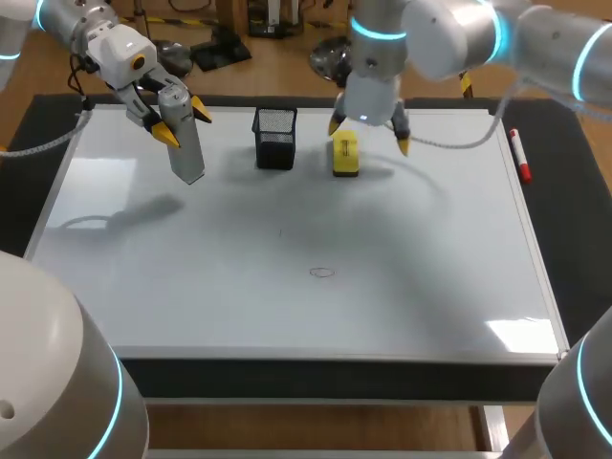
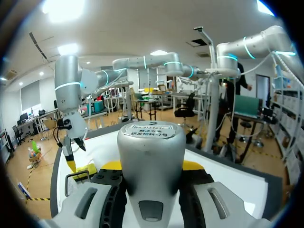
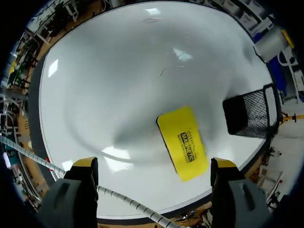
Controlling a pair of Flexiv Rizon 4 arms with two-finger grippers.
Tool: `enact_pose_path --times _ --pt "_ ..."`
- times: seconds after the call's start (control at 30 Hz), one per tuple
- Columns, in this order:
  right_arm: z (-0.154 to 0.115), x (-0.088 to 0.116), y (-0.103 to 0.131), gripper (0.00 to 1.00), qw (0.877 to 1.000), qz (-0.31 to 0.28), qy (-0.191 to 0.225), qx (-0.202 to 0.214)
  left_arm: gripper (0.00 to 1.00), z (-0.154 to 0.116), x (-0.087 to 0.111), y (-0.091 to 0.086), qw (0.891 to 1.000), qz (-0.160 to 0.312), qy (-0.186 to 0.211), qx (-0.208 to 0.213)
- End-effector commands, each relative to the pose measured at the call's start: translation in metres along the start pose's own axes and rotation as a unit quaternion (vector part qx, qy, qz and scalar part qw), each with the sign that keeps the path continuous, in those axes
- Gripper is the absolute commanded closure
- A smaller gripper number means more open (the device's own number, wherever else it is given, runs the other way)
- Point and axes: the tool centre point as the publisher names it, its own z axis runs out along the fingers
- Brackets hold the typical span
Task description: Pick up the inspection probe, press it on each red-marked spot on the whiteboard one by one, put down the probe, pick up the eraser, and wipe off all the red marks.
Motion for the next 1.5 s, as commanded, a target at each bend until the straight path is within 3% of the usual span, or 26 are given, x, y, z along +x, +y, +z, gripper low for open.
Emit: enact_pose_path --times 0.03,0.37,0.53,0.7,0.9,1.23,1.5 --pt "-0.026 0.025 -0.009 0.0 0.979 0.188 -0.061 -0.051 1.0 -0.002 -0.001 0.0 1.0 0.001 0.003 0.001" --pt "-0.075 0.038 -0.018 0.0 0.936 0.331 -0.109 -0.05 1.0 -0.002 -0.001 0.0 1.0 0.001 0.003 0.001" --pt "-0.096 0.042 -0.021 0.0 0.913 0.394 -0.106 -0.03 1.0 -0.002 -0.001 0.0 1.0 0.001 0.003 0.001" --pt "-0.111 0.037 -0.023 0.0 0.888 0.45 -0.089 -0.024 1.0 -0.002 -0.001 0.0 1.0 0.001 0.003 0.001" --pt "-0.126 0.023 -0.023 0.0 0.86 0.497 -0.105 -0.042 1.0 -0.002 -0.001 0.0 1.0 0.001 0.003 0.001" --pt "-0.148 -0.002 -0.02 0.0 0.845 0.518 -0.121 -0.052 1.0 -0.002 -0.001 0.0 1.0 0.001 0.003 0.001" --pt "-0.157 -0.02 -0.016 0.0 0.849 0.509 -0.127 -0.069 1.0 -0.002 -0.001 0.0 1.0 0.001 0.003 0.001"
